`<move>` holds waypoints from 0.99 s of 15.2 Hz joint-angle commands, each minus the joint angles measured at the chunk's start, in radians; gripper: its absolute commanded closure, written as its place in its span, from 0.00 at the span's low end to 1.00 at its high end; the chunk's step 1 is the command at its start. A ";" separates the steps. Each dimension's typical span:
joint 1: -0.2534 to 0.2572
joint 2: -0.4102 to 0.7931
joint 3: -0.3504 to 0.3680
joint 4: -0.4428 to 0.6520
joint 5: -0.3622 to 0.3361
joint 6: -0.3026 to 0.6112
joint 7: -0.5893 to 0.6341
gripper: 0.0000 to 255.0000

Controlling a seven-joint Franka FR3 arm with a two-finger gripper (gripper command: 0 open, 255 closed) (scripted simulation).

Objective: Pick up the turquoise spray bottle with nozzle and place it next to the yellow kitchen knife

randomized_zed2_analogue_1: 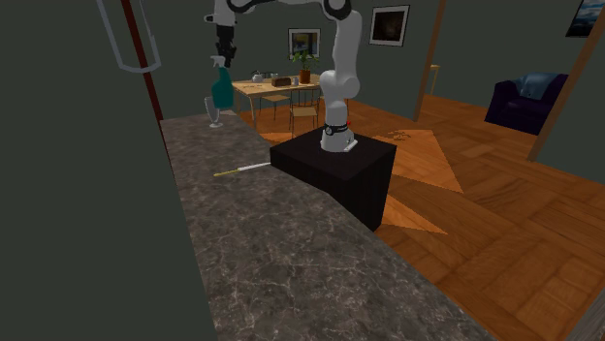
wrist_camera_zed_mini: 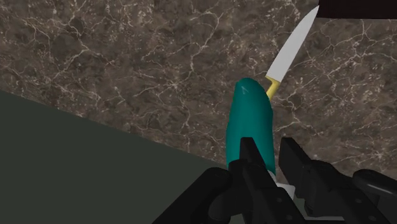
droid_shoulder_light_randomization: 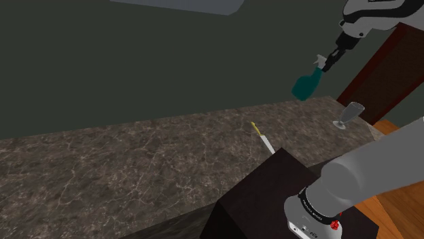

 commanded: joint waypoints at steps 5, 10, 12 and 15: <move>-0.060 0.203 -0.106 0.203 0.126 -0.028 -0.196 1.00; -0.097 0.278 -0.126 0.240 0.180 -0.007 -0.260 1.00; -0.095 0.277 -0.125 0.212 0.180 0.021 -0.261 1.00; -0.094 0.278 -0.124 0.172 0.181 0.061 -0.262 1.00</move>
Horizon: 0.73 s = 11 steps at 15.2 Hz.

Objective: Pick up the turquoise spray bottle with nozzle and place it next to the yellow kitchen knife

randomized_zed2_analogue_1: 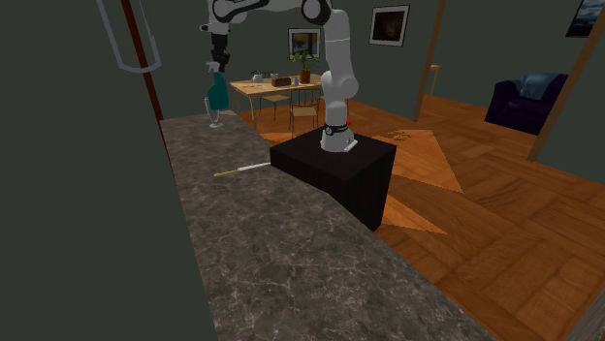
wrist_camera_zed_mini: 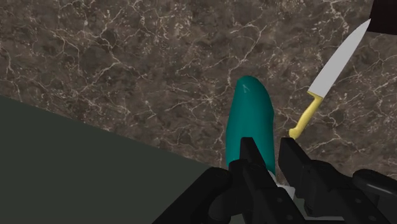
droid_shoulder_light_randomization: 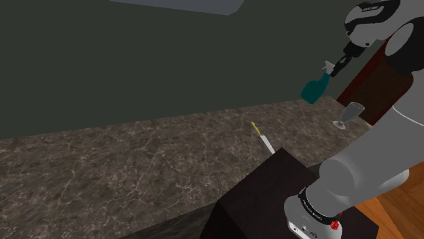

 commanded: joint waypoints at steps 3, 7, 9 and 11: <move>0.000 0.008 0.001 -0.046 0.007 0.053 -0.005 1.00; 0.000 0.015 0.003 -0.092 0.013 0.105 -0.011 1.00; -0.001 0.021 0.003 -0.113 0.018 0.130 -0.014 1.00; -0.001 0.027 0.004 -0.134 0.024 0.156 -0.018 1.00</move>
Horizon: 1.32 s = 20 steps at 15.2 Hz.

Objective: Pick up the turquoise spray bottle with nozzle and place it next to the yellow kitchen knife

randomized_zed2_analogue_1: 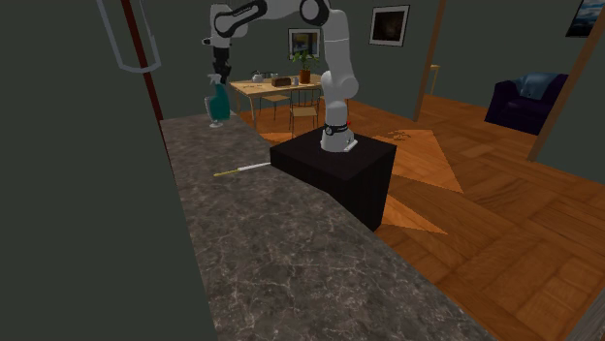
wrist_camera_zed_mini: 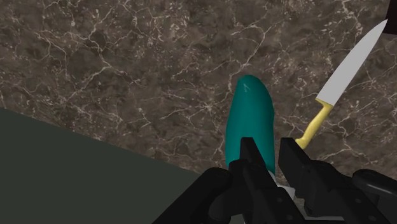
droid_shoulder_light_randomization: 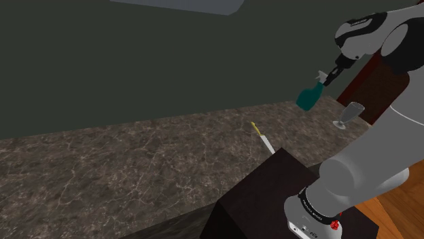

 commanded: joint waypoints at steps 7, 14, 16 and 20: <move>-0.005 0.032 0.005 -0.074 0.029 0.100 -0.020 1.00; -0.013 0.073 0.014 -0.126 0.065 0.183 -0.046 1.00; -0.016 0.086 0.017 -0.139 0.077 0.206 -0.055 1.00; -0.023 0.115 0.026 -0.162 0.104 0.252 -0.074 1.00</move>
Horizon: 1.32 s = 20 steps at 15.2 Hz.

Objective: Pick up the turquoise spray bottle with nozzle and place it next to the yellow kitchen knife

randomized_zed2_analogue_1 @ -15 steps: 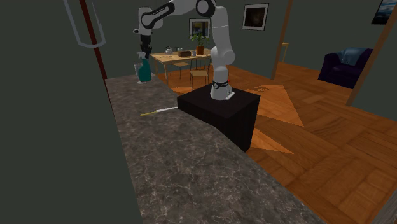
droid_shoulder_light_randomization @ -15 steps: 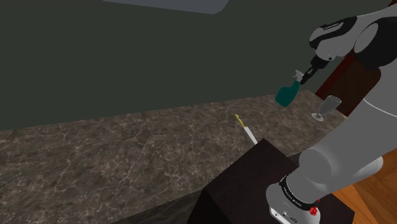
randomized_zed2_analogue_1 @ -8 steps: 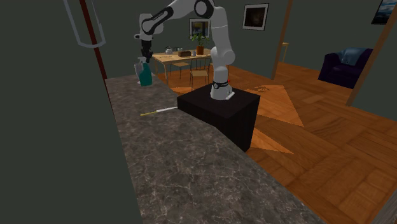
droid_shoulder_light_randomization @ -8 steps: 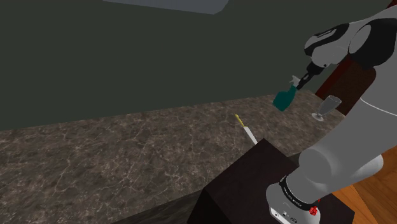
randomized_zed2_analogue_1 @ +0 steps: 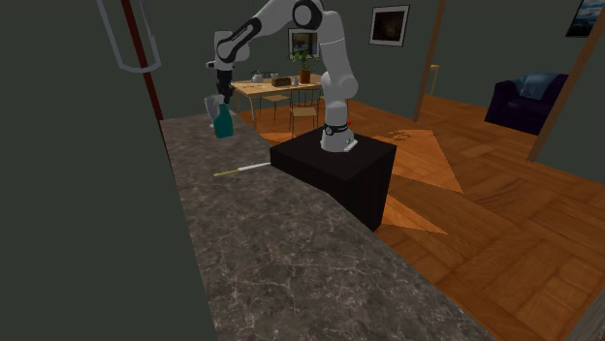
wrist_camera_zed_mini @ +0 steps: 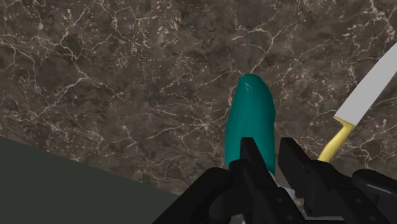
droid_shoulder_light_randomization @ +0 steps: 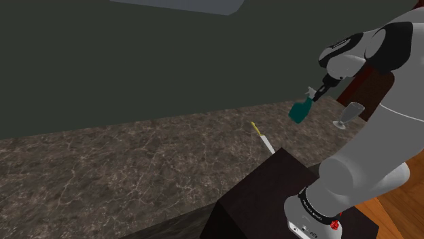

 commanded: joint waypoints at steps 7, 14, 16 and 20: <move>-0.020 0.066 0.024 -0.032 0.061 0.086 -0.042 1.00; -0.043 0.130 0.055 -0.051 0.121 0.158 -0.083 1.00; -0.051 0.149 0.066 -0.055 0.139 0.177 -0.096 1.00; -0.063 0.176 0.082 -0.058 0.164 0.204 -0.113 1.00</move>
